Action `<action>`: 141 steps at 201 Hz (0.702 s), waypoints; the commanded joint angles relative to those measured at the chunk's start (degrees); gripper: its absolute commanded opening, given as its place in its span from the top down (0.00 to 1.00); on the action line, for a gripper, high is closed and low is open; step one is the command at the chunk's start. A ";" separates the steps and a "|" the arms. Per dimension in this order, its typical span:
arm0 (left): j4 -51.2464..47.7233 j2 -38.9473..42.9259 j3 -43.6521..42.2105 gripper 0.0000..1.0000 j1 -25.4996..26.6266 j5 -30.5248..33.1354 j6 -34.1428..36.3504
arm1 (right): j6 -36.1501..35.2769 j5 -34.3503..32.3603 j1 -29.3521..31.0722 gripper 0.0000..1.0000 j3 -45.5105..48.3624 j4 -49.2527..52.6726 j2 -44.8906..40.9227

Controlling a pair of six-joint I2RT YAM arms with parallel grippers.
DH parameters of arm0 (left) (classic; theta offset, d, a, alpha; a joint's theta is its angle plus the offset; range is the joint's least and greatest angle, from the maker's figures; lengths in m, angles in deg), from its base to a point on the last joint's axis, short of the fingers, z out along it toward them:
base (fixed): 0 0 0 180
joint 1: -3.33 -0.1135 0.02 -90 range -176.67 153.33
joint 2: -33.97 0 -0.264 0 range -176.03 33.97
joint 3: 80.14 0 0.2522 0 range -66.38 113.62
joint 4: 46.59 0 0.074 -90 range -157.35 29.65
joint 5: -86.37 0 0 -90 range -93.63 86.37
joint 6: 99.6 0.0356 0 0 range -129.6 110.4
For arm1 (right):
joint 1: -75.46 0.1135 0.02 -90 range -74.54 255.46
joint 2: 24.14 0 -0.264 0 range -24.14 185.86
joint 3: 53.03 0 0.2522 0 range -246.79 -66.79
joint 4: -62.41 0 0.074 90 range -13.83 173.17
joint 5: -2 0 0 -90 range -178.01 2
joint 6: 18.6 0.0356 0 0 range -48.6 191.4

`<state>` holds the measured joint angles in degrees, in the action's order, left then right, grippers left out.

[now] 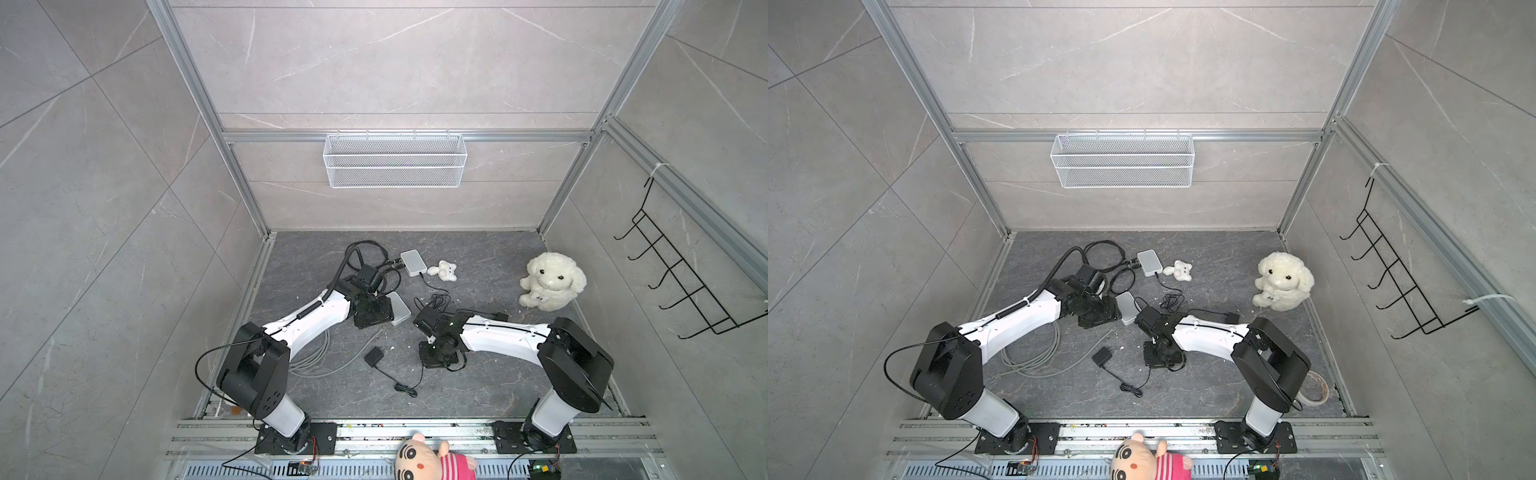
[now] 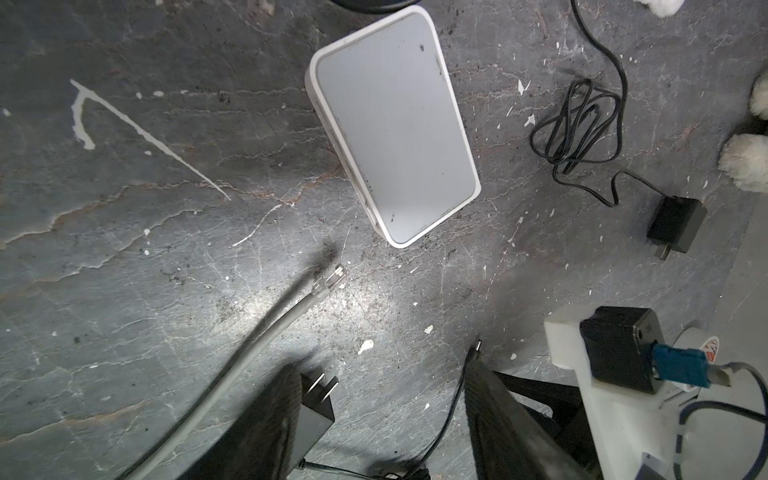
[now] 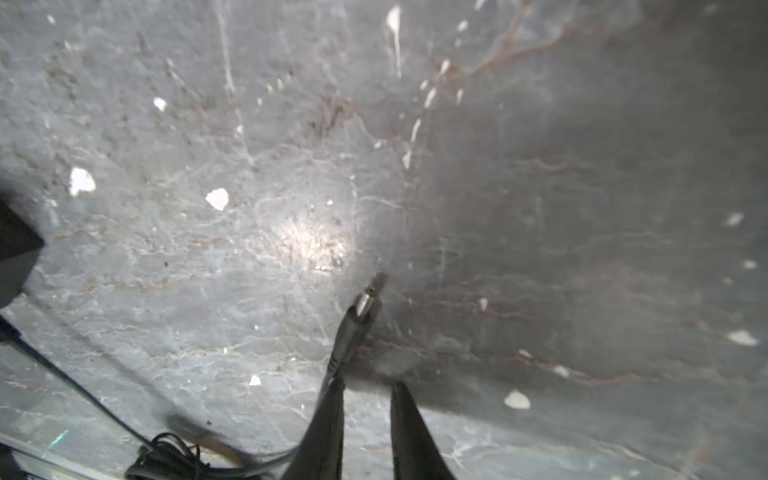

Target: Insert the plug into the switch port

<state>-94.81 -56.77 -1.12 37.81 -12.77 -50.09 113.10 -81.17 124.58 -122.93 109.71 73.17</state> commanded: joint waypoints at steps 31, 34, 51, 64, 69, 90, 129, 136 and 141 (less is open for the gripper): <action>-0.87 0.14 2.74 0.34 -0.17 0.75 1.28 | 1.44 -2.96 0.32 0.75 -2.69 2.45 -2.60; -0.92 0.10 2.77 0.34 -0.19 0.73 1.29 | 1.40 -2.98 0.29 0.75 -2.76 2.38 -2.72; -1.15 -0.29 3.12 0.34 -0.14 0.65 1.45 | 1.68 -2.92 0.27 0.75 -3.06 1.92 -2.15; -1.44 -0.55 3.70 0.34 -0.14 0.61 1.64 | 1.71 -2.20 0.22 0.75 -3.27 1.71 -0.70; -1.57 -0.58 3.82 0.35 -0.13 0.56 1.64 | 1.73 -2.01 0.27 0.75 -3.16 1.58 -0.12; -1.80 -0.54 4.55 0.35 -0.12 0.64 1.99 | 1.87 -1.31 0.31 0.75 -2.60 0.61 1.47; -3.16 -0.75 5.62 0.35 -0.15 1.40 2.86 | 1.77 -0.51 0.28 0.78 -1.44 0.30 3.25; -3.17 -0.75 5.74 0.35 -0.19 1.43 2.96 | 1.63 -0.55 0.28 0.79 -1.30 0.08 3.71; -3.21 -0.75 5.83 0.35 -0.19 1.53 2.96 | 1.49 -0.54 0.38 0.80 -1.13 -0.09 4.08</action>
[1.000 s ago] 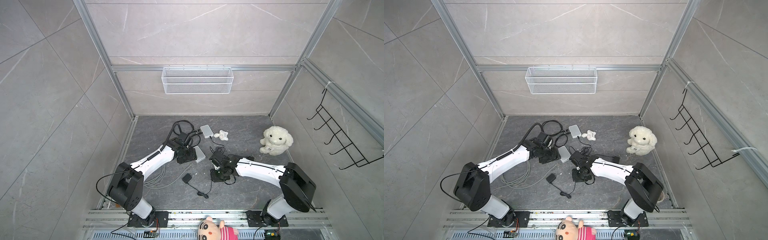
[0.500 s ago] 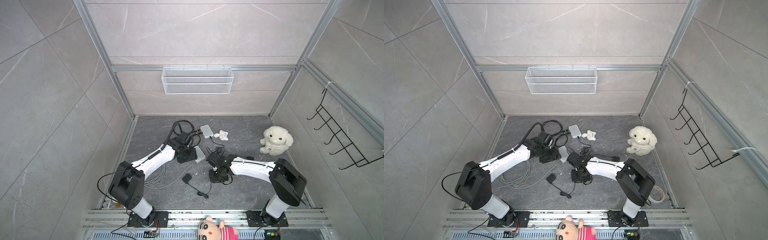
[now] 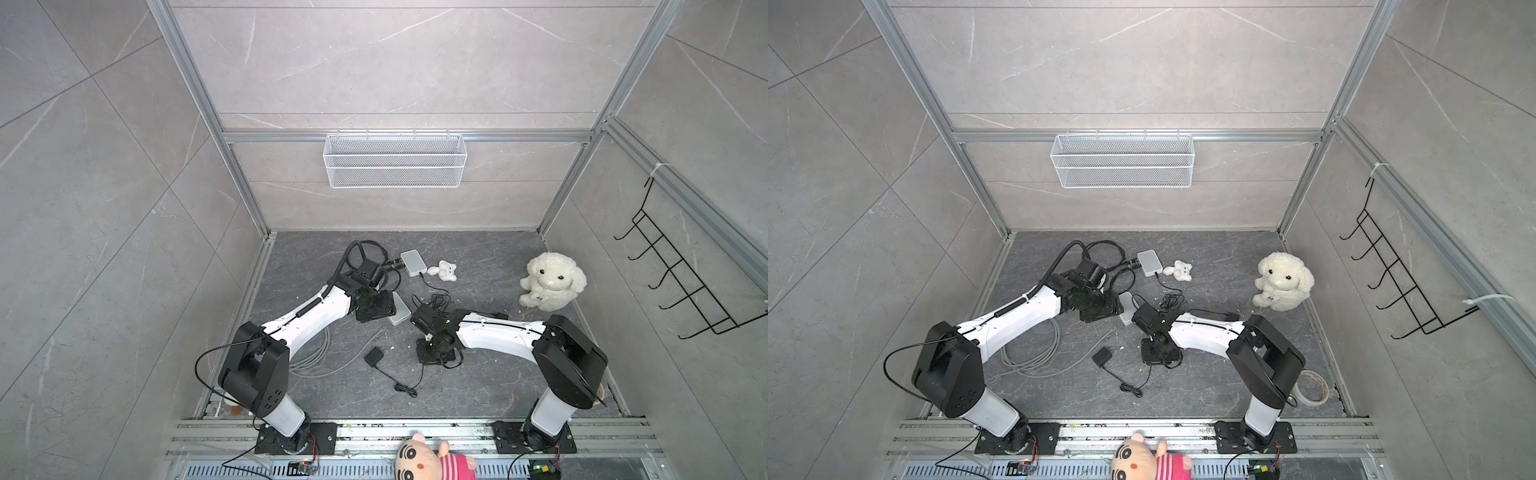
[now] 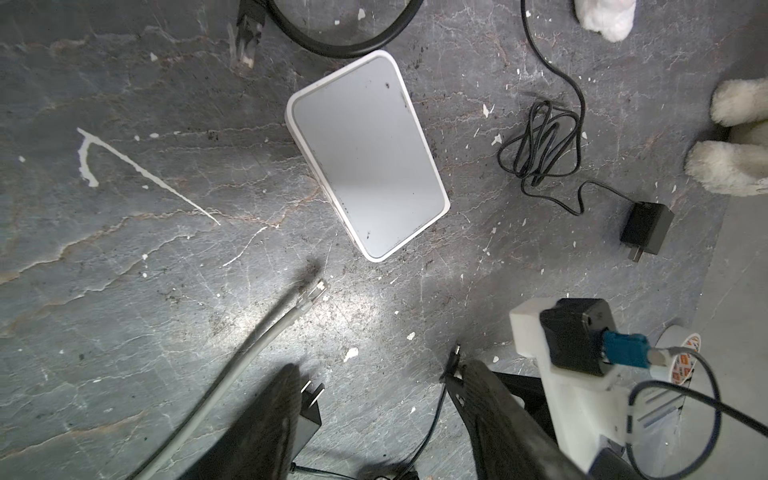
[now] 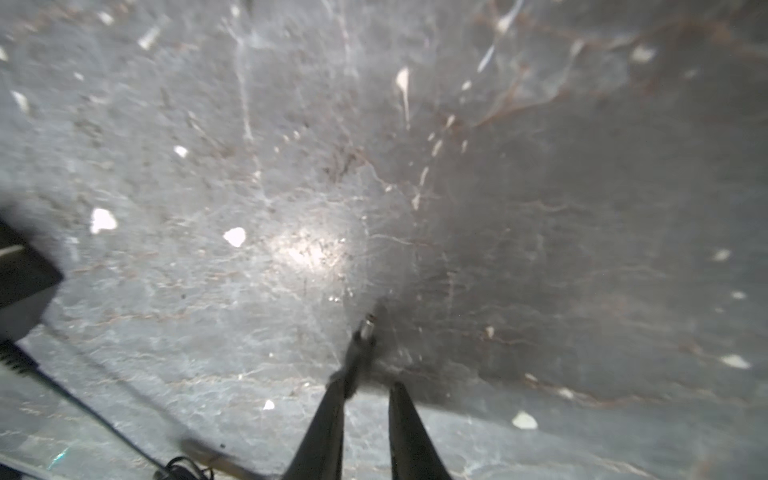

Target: Insert the plug into the switch port

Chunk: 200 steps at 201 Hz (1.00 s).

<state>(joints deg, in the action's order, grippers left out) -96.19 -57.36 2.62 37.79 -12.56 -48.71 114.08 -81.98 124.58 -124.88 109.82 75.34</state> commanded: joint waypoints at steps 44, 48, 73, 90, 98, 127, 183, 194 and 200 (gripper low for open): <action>-2.35 0.09 2.46 0.35 -0.12 1.58 1.85 | -3.01 -0.82 0.28 0.94 1.64 0.44 1.69; -2.39 0.23 2.42 0.35 -0.16 1.53 1.92 | -3.71 -0.93 0.16 0.94 1.59 0.44 1.40; -1.56 0.20 2.10 0.35 0.01 -1.54 2.87 | -11.36 1.07 -1.32 0.95 1.58 -2.34 -1.57; -0.84 0.25 1.30 0.35 0.45 -5.24 2.45 | -19.14 4.13 -2.50 0.96 1.51 -6.06 -4.95; 0.54 0.85 -0.28 0.35 0.49 -7.87 1.12 | -22.70 4.81 -2.73 0.96 1.56 -7.57 -6.64; 7.70 3.57 -8.68 0.35 0.03 -15.66 -4.90 | -28.11 10.82 -4.08 0.97 3.89 -14.47 -10.29; 12.77 3.82 -11.77 0.35 -0.34 -14.11 -10.28 | -21.61 3.49 -5.58 0.77 3.78 -7.88 -9.40; 12.04 4.35 -11.86 0.35 -0.37 -12.76 -10.19 | -17.17 2.32 -5.49 0.73 3.92 -5.71 -9.10; 11.56 4.52 -11.78 0.35 -0.36 -12.28 -10.03 | -14.98 2.25 -5.55 0.72 4.42 -5.25 -8.96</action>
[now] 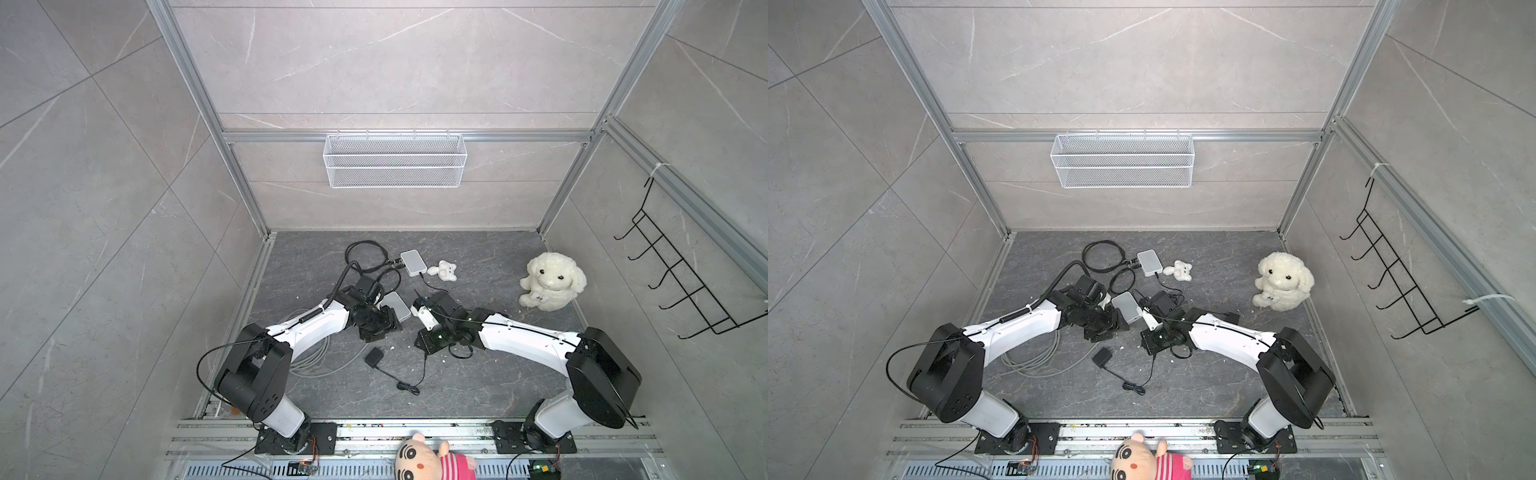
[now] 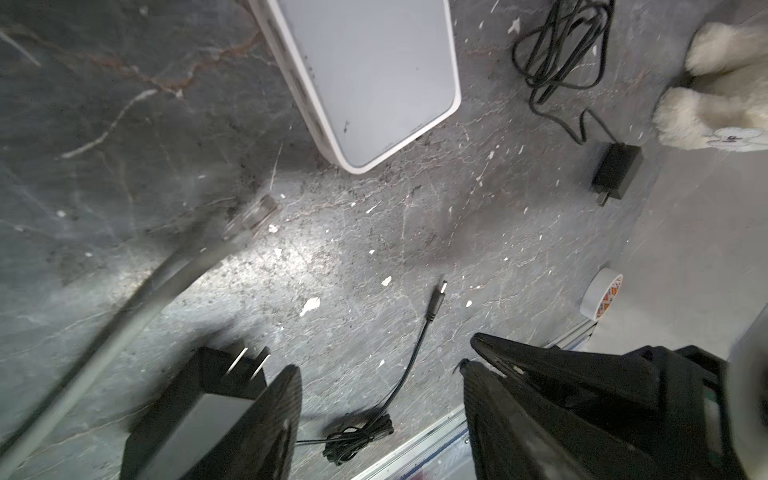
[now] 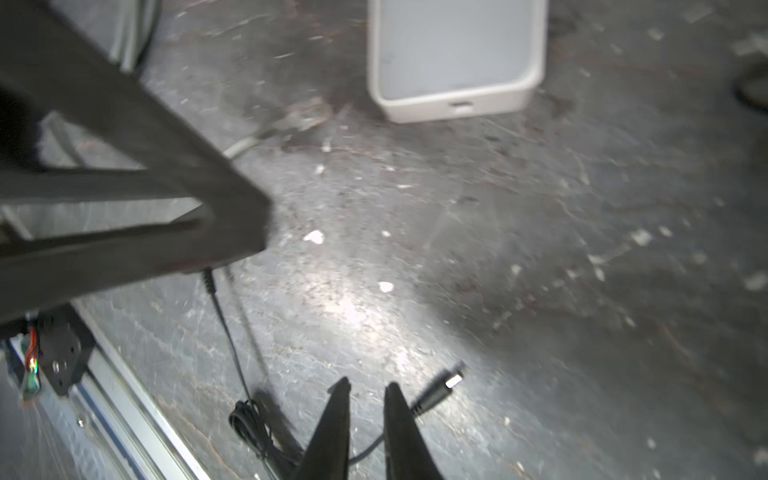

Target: Insert the plug into the switch port

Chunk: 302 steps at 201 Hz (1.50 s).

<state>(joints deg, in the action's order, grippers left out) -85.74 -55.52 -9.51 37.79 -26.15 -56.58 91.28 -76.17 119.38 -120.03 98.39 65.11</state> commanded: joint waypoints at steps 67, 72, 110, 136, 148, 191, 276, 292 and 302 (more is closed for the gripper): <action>-2.74 0.46 4.66 0.35 -0.36 2.44 0.76 | 16.28 -2.96 0.83 0.70 1.29 3.34 6.08; -2.78 0.60 4.67 0.35 -0.36 2.55 0.75 | 16.29 -2.88 0.82 0.70 1.14 3.50 6.37; -2.57 0.82 4.40 0.35 -0.36 3.45 0.45 | 17.11 -2.69 1.40 0.73 1.08 3.58 9.20; -4.05 0.37 5.91 0.35 -0.35 4.30 1.44 | 16.59 -2.53 1.69 0.84 0.02 5.68 12.59; -5.54 0.46 6.88 0.35 -0.34 4.96 2.23 | 15.82 -3.30 2.00 0.88 0.06 7.12 12.87; -7.35 1.00 7.63 0.35 -0.36 6.25 2.88 | 8.07 -9.02 2.22 0.96 0.39 9.14 10.40; 4.62 1.10 2.48 0.35 -0.27 -0.78 -7.58 | -8.82 2.89 -1.12 0.96 4.69 -13.51 -4.02; 8.78 1.26 0.46 0.36 -0.35 -1.75 -10.75 | -9.80 6.19 -2.05 0.96 5.69 -16.26 -3.72; 9.86 0.93 0.10 0.36 -0.35 -1.90 -11.92 | -10.76 7.71 -2.26 0.95 5.69 -17.06 -3.31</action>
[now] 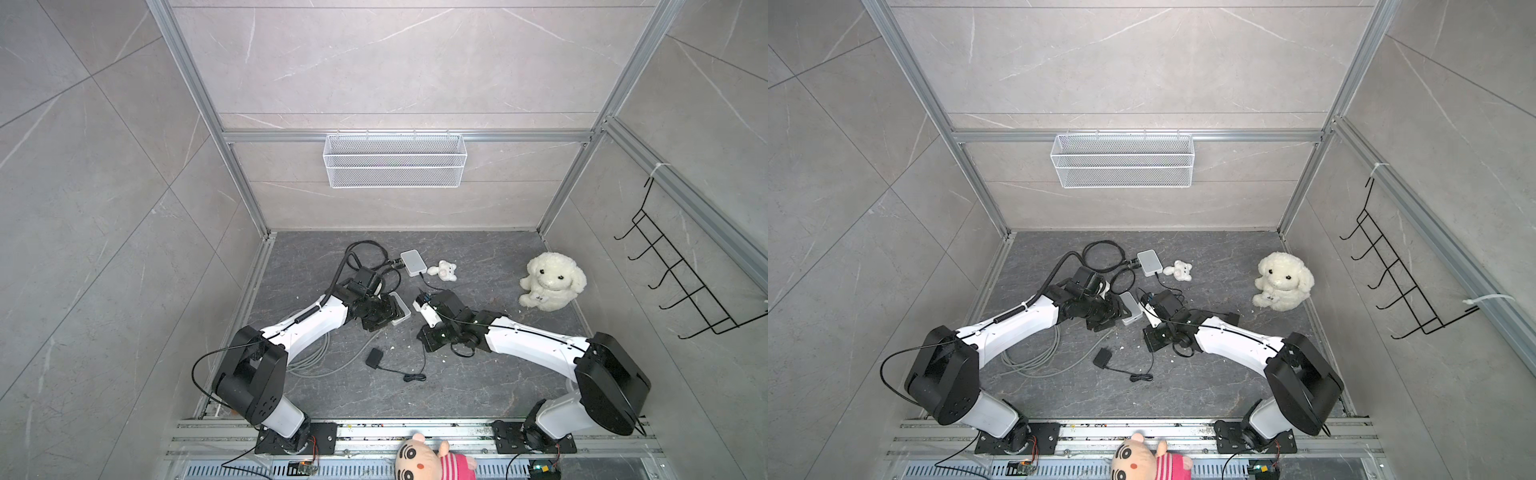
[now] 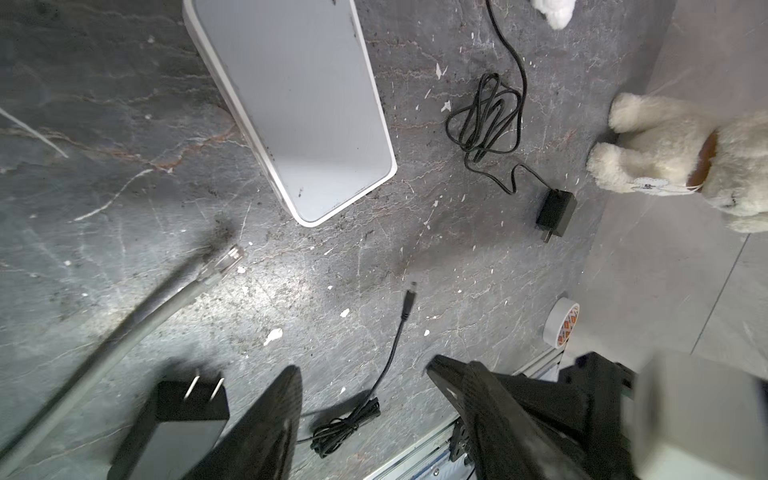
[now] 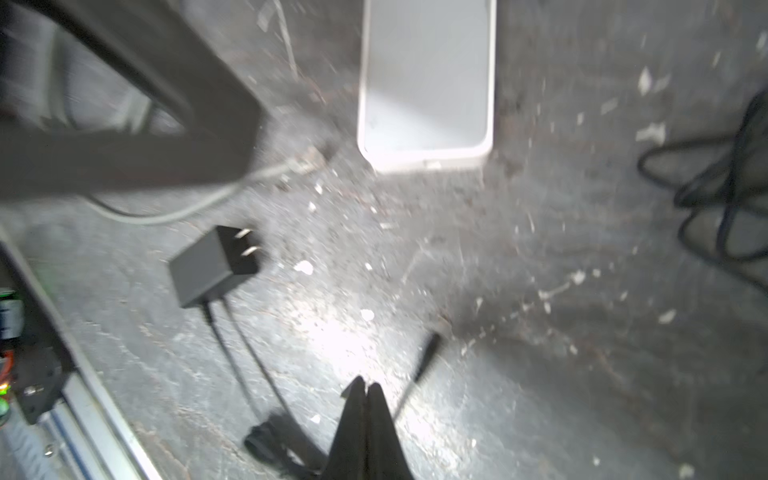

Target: Insert the plug into the switch port

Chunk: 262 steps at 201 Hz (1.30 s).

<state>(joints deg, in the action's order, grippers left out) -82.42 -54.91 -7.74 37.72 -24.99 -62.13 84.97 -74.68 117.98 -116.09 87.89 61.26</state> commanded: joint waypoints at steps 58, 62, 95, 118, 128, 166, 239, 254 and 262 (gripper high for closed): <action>0.53 0.32 -0.25 0.36 -0.34 1.63 -3.85 | 3.68 -0.46 -3.32 0.75 -2.12 6.61 0.80; -0.13 0.49 -0.06 0.36 -0.37 2.08 -3.56 | 4.84 -1.41 -3.32 0.73 -2.32 7.91 0.62; -1.13 -0.12 0.71 0.36 -1.06 2.95 -2.36 | 15.84 -6.92 -1.92 0.61 0.00 13.23 0.81; -1.95 -2.60 3.14 0.36 -1.35 1.19 -0.81 | 19.04 -10.16 -0.88 0.60 -0.90 13.87 4.45; -2.91 -3.79 4.69 0.36 -1.24 0.79 0.34 | 20.06 -10.77 -0.54 0.60 -1.34 13.34 5.52; -4.63 -5.02 7.02 0.36 -1.32 0.52 2.27 | 21.34 -11.87 1.09 0.62 -3.54 13.98 9.93; -4.72 -4.48 6.41 0.36 -1.48 0.57 2.85 | 21.93 -13.31 2.30 0.73 -7.43 17.01 15.76; -4.96 -4.28 6.47 0.36 -1.72 0.69 3.16 | 20.87 -13.92 2.62 0.78 -8.39 19.17 17.00; -5.28 -4.19 6.48 0.37 -1.81 0.65 3.46 | 20.20 -14.26 2.96 0.81 -8.53 20.27 17.71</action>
<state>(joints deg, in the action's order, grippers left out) -85.98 -59.76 -2.56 36.43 -23.42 -60.93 106.34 -87.16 120.04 -124.02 102.12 75.71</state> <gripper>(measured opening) 0.635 0.223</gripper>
